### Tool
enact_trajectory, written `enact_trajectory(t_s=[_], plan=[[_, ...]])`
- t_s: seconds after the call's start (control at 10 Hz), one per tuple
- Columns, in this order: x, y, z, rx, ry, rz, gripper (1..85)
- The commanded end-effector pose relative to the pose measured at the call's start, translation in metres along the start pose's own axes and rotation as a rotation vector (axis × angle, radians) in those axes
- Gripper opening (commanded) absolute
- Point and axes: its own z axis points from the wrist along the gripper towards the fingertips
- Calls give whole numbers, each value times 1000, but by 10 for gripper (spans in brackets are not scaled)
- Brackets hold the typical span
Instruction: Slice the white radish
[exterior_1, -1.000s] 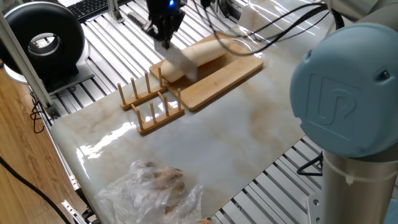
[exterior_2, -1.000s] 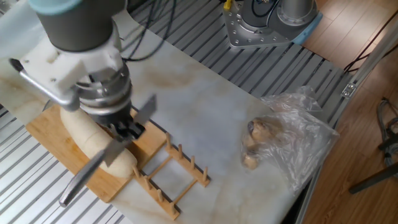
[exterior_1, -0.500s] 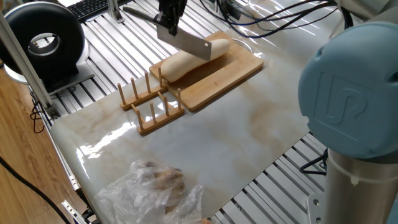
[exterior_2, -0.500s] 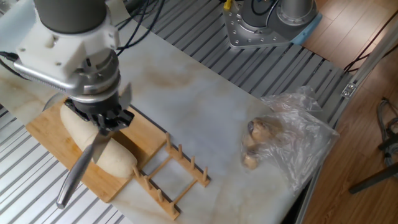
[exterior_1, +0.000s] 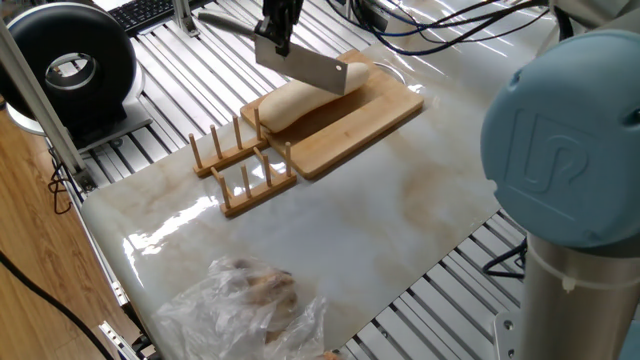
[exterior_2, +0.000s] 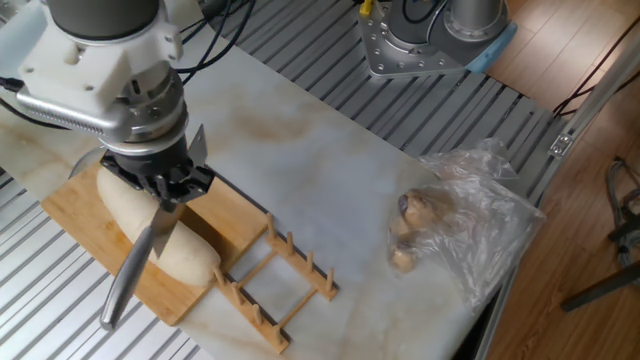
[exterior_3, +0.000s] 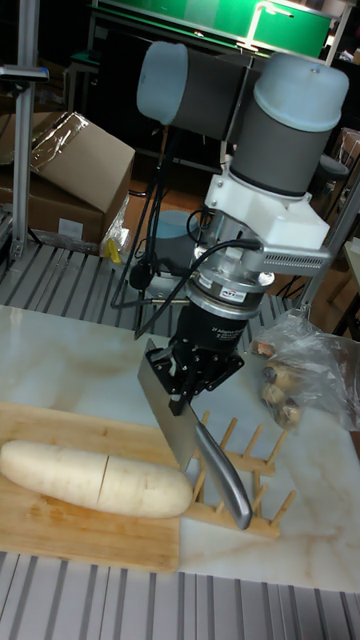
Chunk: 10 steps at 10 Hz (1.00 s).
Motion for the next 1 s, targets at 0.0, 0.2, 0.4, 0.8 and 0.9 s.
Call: enact_trajectory(t_s=[0.0, 0.2, 0.4, 0.8, 0.9], plan=[[11, 8, -2, -39, 37, 34, 13], [12, 10, -2, -43, 45, 75, 13], [7, 0, -2, -7, 23, 138, 13], [-4, -55, -3, 18, -9, 184, 13], [-7, -67, -1, 40, -14, 188, 13]])
